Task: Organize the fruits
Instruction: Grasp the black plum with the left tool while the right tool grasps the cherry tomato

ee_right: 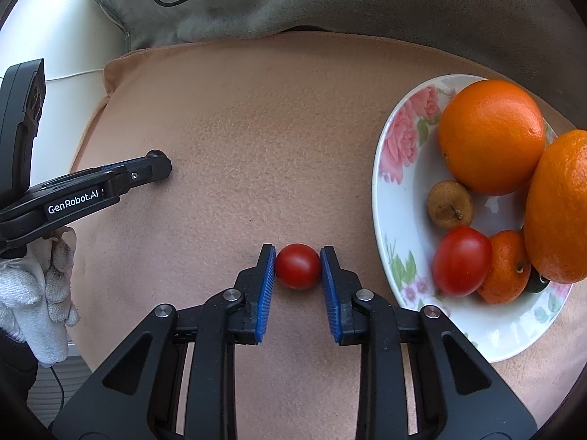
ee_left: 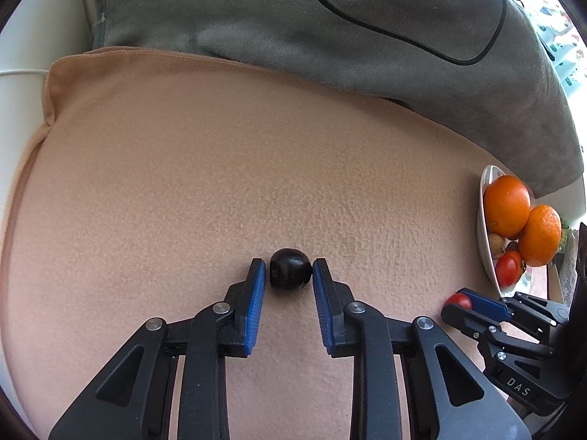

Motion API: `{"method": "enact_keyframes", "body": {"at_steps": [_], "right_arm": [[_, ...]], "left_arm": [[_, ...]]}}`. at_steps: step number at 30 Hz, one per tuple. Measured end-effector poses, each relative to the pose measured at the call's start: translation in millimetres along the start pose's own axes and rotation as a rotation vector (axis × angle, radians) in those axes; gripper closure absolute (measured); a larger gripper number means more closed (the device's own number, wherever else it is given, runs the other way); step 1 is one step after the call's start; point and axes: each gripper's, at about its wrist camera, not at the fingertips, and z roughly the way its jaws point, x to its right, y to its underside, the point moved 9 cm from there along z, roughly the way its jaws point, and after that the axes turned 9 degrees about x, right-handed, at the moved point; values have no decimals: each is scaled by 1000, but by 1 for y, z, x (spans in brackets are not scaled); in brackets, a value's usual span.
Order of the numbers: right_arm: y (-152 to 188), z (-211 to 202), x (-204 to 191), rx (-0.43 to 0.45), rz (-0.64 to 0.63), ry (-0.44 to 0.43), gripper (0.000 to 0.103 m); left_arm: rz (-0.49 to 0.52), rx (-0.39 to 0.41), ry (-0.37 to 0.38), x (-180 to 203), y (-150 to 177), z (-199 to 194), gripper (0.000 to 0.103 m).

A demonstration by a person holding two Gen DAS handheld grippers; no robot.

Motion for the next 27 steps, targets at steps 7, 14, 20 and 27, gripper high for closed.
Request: {"method": "enact_keyframes", "body": {"at_steps": [7, 14, 20, 27], "right_arm": [[-1, 2, -2, -1, -7, 0, 77], [-1, 1, -3, 1, -3, -6, 77], [-1, -8, -7, 16, -3, -16, 77], [-4, -32, -5, 55, -1, -34, 77]], "left_arm": [[12, 3, -4, 10, -1, 1, 81], [9, 5, -1, 9, 0, -4, 81], [14, 14, 8, 1, -4, -20, 81], [29, 28, 39, -3, -12, -42, 81]]}}
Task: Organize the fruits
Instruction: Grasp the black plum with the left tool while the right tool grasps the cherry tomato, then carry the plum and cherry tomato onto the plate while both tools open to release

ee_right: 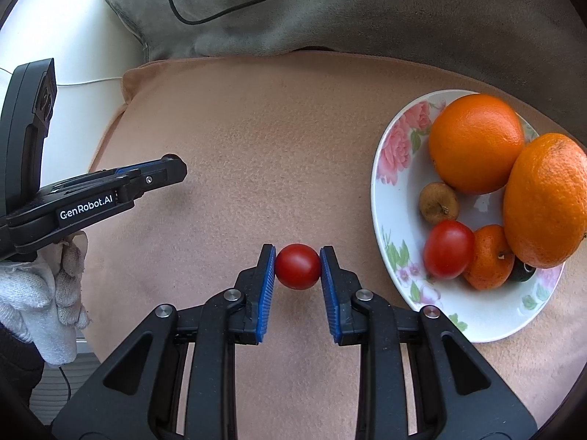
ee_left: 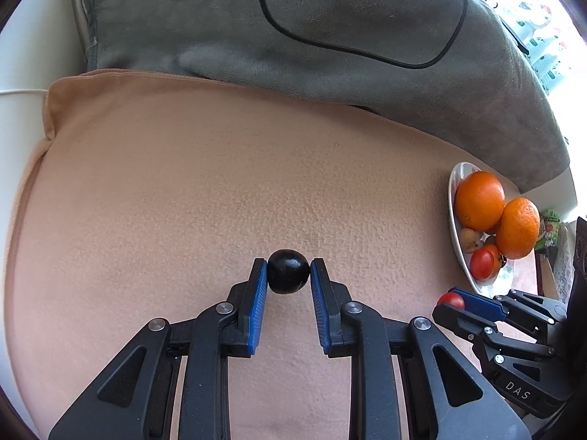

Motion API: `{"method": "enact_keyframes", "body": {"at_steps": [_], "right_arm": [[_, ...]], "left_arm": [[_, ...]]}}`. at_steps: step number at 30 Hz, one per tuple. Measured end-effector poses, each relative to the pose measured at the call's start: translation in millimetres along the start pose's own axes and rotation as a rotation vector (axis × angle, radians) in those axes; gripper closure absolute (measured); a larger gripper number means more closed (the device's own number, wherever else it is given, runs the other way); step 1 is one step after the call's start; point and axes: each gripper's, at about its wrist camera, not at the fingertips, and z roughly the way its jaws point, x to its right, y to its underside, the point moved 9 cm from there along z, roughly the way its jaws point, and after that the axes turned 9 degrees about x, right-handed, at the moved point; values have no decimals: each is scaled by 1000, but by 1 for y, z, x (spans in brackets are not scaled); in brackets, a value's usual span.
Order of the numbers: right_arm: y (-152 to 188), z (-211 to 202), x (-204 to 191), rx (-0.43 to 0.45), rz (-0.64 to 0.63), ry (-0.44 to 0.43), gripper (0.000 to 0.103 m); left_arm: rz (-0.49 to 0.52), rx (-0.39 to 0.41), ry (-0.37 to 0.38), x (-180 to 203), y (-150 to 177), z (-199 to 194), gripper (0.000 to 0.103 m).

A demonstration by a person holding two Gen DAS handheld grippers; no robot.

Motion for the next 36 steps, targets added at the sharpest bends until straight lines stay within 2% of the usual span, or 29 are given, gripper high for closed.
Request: {"method": "enact_keyframes", "body": {"at_steps": [10, 18, 27, 36], "right_arm": [[-2, -45, 32, 61, 50, 12, 77], [0, -69, 68, 101, 115, 60, 77], [4, -75, 96, 106, 153, 85, 77], [5, -71, 95, 92, 162, 68, 77]], "left_arm": [[56, 22, 73, 53, -2, -15, 81], [104, 8, 131, 98, -1, -6, 81], [153, -10, 161, 135, -2, 11, 81], [184, -18, 173, 154, -6, 20, 81]]}}
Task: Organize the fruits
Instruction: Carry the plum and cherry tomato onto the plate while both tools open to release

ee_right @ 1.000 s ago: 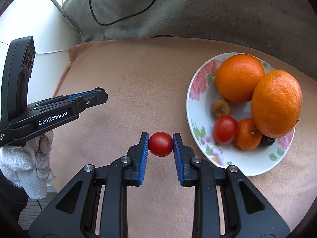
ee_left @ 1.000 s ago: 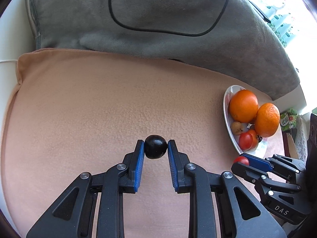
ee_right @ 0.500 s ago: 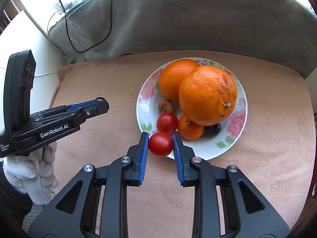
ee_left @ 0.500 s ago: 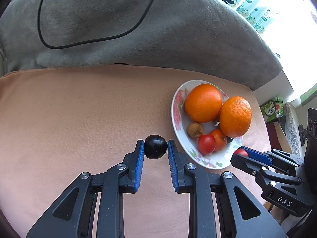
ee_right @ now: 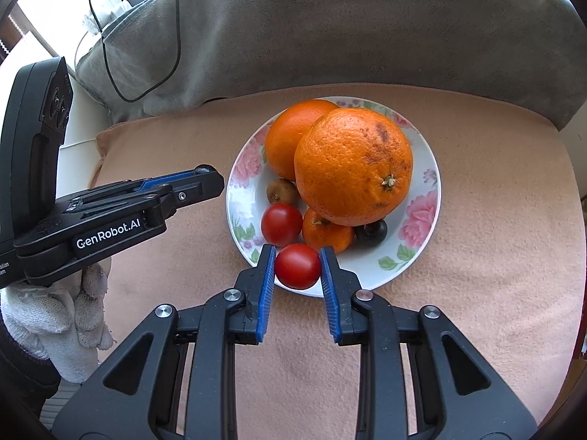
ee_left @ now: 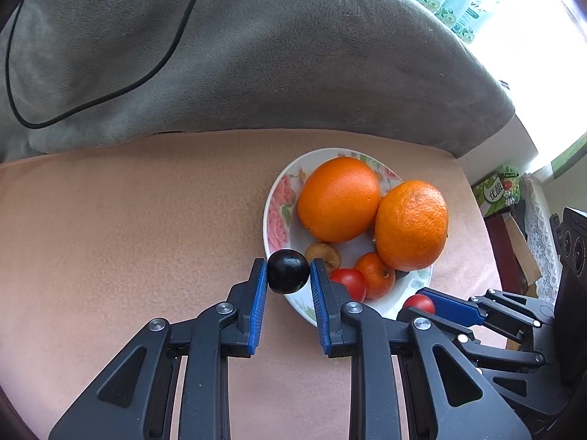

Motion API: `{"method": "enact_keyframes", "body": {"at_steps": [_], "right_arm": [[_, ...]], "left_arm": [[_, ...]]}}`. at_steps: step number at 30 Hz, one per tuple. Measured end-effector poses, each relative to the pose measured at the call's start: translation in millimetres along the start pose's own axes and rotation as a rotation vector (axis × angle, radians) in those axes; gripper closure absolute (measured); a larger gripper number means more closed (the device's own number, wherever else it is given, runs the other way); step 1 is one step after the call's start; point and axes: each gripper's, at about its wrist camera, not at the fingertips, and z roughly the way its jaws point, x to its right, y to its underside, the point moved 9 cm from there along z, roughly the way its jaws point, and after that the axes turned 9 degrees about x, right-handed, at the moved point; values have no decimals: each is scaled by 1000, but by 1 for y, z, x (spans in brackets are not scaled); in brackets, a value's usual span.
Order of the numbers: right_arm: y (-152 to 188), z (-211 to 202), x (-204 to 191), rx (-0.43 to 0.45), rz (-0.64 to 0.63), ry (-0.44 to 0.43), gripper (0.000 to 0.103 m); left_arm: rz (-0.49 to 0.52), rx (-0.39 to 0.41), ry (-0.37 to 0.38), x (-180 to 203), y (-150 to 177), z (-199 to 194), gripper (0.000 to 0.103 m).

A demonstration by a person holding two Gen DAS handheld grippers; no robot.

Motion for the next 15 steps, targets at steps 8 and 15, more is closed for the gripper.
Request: {"method": "enact_keyframes", "body": {"at_steps": [8, 15], "right_arm": [[-4, 9, 0, -10, 10, -4, 77], [-8, 10, 0, -6, 10, -4, 77]], "left_arm": [[14, 0, 13, 6, -7, 1, 81], [22, 4, 18, 12, -12, 3, 81]]}}
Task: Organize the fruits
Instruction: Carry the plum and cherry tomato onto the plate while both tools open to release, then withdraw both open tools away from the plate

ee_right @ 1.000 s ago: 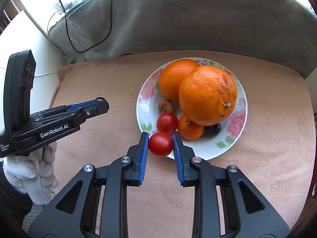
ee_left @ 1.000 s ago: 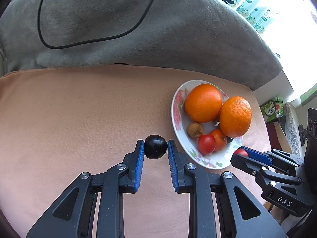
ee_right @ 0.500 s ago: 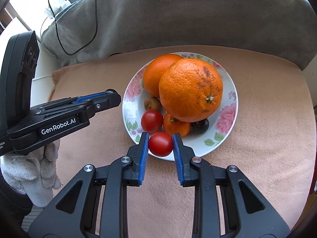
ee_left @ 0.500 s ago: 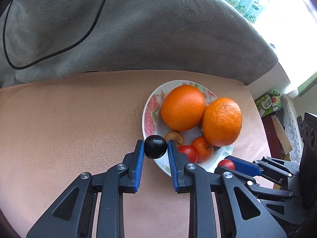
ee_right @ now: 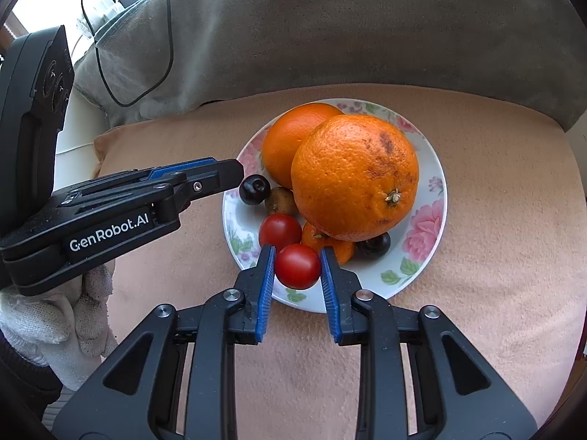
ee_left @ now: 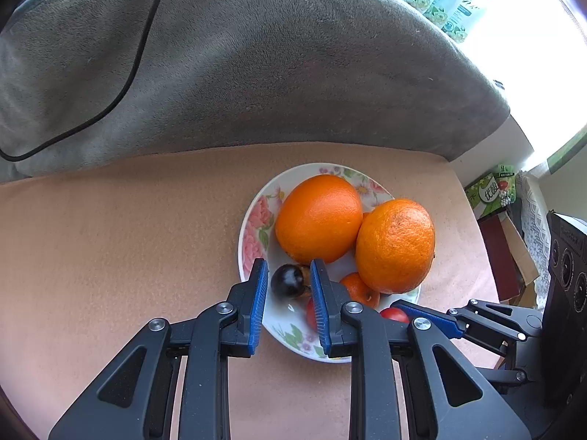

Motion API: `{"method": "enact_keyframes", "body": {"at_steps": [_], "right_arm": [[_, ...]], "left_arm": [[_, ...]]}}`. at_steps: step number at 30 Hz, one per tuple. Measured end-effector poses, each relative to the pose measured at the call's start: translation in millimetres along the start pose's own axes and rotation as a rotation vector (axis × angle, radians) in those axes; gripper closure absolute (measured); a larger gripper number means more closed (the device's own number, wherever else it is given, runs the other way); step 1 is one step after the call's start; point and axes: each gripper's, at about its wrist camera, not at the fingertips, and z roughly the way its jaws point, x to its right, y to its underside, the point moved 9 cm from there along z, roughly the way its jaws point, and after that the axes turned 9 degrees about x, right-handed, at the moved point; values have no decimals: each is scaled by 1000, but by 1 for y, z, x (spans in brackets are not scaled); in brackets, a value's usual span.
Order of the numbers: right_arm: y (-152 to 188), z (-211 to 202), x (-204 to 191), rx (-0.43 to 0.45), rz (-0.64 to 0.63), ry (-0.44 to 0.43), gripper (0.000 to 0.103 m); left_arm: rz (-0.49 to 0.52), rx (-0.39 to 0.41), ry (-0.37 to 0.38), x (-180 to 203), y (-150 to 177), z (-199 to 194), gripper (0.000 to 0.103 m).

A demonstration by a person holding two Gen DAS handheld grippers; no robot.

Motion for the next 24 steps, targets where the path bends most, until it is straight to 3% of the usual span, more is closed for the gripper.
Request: {"method": "enact_keyframes", "body": {"at_steps": [10, 13, 16, 24], "right_arm": [[-1, -4, 1, 5, 1, 0, 75], [-3, -12, 1, 20, 0, -6, 63], [-4, -19, 1, 31, -7, -2, 62], [-1, -50, 7, 68, 18, 3, 62]], "left_arm": [[6, 11, -2, 0, -2, -8, 80], [4, 20, -3, -1, -4, -13, 75], [1, 30, -9, -3, -6, -20, 75], [3, 71, -22, -1, -6, -51, 62]]}}
